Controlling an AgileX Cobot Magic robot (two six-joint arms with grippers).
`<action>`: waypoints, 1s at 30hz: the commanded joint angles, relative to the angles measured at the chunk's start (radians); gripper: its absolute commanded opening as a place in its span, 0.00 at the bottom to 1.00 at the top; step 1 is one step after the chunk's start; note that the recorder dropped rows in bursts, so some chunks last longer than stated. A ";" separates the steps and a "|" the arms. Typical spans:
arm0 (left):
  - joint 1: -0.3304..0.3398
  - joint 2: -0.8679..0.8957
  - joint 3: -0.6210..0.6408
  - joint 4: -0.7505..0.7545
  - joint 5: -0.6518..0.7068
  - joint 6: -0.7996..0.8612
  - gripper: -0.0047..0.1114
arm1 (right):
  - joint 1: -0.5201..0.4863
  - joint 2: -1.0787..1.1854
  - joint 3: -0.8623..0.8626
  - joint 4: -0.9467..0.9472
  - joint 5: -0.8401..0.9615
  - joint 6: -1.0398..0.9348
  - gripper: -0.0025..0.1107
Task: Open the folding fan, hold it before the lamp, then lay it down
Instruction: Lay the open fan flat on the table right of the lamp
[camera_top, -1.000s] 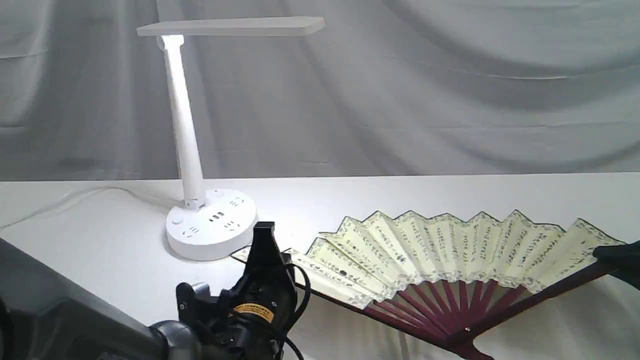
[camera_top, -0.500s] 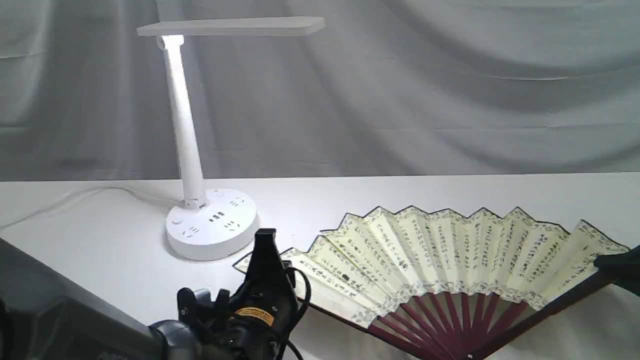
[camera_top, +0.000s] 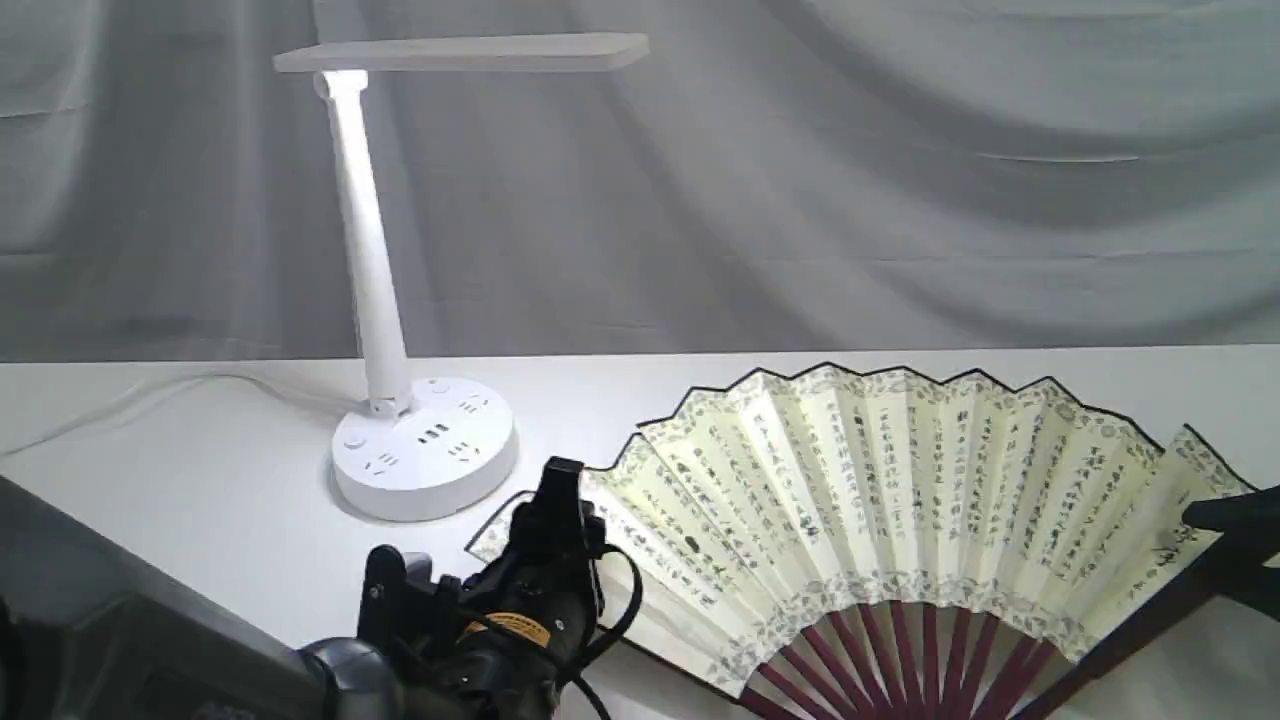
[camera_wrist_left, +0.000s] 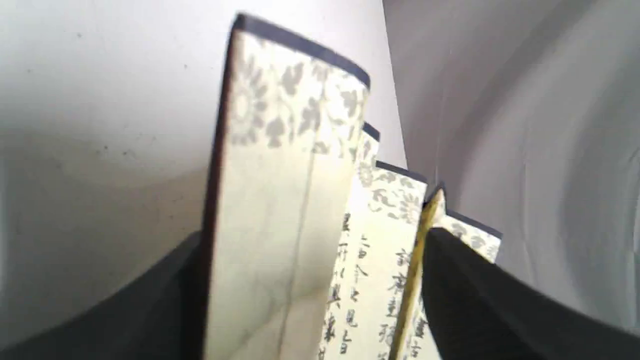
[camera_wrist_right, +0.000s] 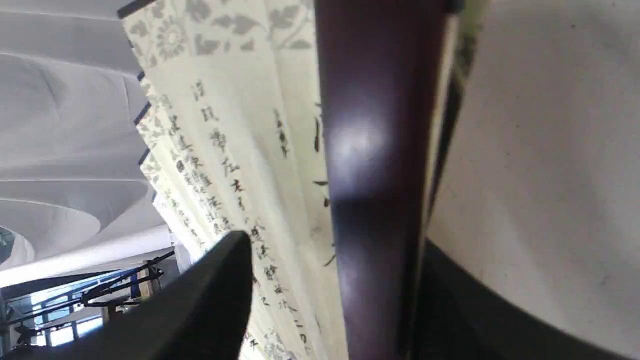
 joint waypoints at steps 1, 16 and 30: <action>0.003 -0.003 -0.005 -0.009 -0.008 0.036 0.57 | 0.005 -0.003 0.006 -0.007 -0.029 -0.016 0.49; 0.189 -0.111 -0.005 0.167 0.330 0.296 0.57 | 0.005 -0.006 -0.021 -0.064 -0.154 0.105 0.54; 0.240 -0.219 -0.005 0.210 0.587 0.541 0.57 | 0.005 -0.043 -0.164 -0.479 -0.117 0.440 0.54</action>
